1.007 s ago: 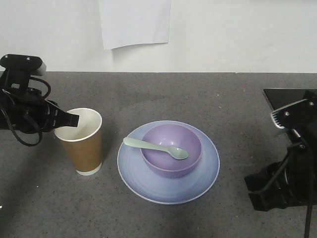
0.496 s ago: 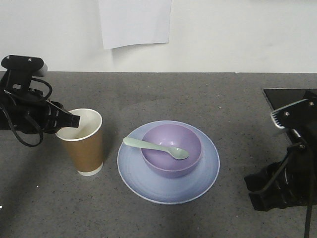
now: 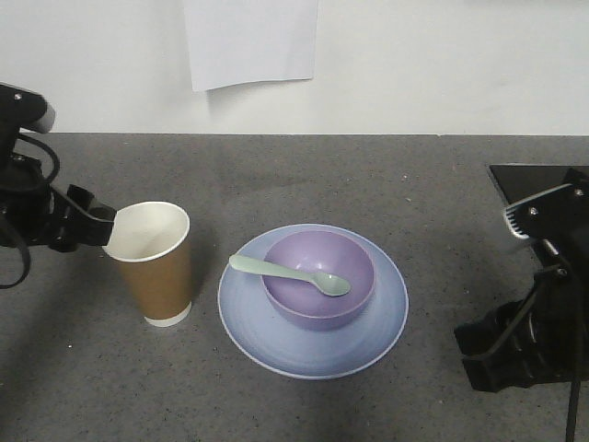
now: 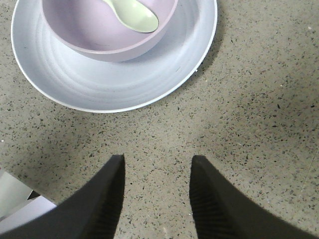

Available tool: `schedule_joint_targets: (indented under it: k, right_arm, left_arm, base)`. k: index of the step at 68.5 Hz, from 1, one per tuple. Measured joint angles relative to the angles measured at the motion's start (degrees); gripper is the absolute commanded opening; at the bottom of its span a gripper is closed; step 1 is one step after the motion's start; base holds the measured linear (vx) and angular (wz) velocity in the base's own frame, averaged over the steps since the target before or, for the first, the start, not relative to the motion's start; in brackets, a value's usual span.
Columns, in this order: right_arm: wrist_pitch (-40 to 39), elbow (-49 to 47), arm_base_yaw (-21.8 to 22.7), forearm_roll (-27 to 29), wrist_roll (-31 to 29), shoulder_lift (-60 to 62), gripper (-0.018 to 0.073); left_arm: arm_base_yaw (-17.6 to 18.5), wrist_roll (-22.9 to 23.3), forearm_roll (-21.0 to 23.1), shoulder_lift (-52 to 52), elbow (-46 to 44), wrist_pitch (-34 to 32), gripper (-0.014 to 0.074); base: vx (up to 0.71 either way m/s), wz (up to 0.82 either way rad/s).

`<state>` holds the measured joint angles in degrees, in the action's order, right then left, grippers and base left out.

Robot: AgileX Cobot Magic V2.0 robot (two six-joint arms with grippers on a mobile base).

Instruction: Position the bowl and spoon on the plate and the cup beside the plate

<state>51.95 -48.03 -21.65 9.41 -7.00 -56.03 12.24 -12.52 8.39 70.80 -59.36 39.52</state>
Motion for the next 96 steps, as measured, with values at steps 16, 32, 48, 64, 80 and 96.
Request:
schedule_joint_targets:
  k: [16,32,48,64,80,96]
  right_arm:
    - [0.0,0.0,0.0,0.0,0.0,0.0,0.0302]
    - [0.0,0.0,0.0,0.0,0.0,0.0,0.0302]
    - [0.0,0.0,0.0,0.0,0.0,0.0,0.0302]
    - [0.0,0.0,0.0,0.0,0.0,0.0,0.0302]
    - [0.0,0.0,0.0,0.0,0.0,0.0,0.0302]
    - [0.0,0.0,0.0,0.0,0.0,0.0,0.0302]
  left_arm:
    - [0.8,0.2,-2.4,-5.4,0.0,6.4,0.0421]
    - [7.4,3.0,-6.1,-8.4,0.0,9.5,0.0388]
    - [9.2,9.8,-10.8,-12.5,4.3,9.9,0.0368]
    - [9.3,10.6,-7.6,-20.4,13.4,3.0,0.0368]
    - [9.3,10.6,-7.0,-22.9,16.1,0.0,0.0368]
    - [9.3,10.6,-7.0,-22.9,16.1,-0.2,0.0368]
  base:
    - [0.0,0.0]
    - [0.0,0.0]
    - [0.0,0.0]
    - [0.0,0.0]
    - [0.0,0.0]
    - [0.0,0.0]
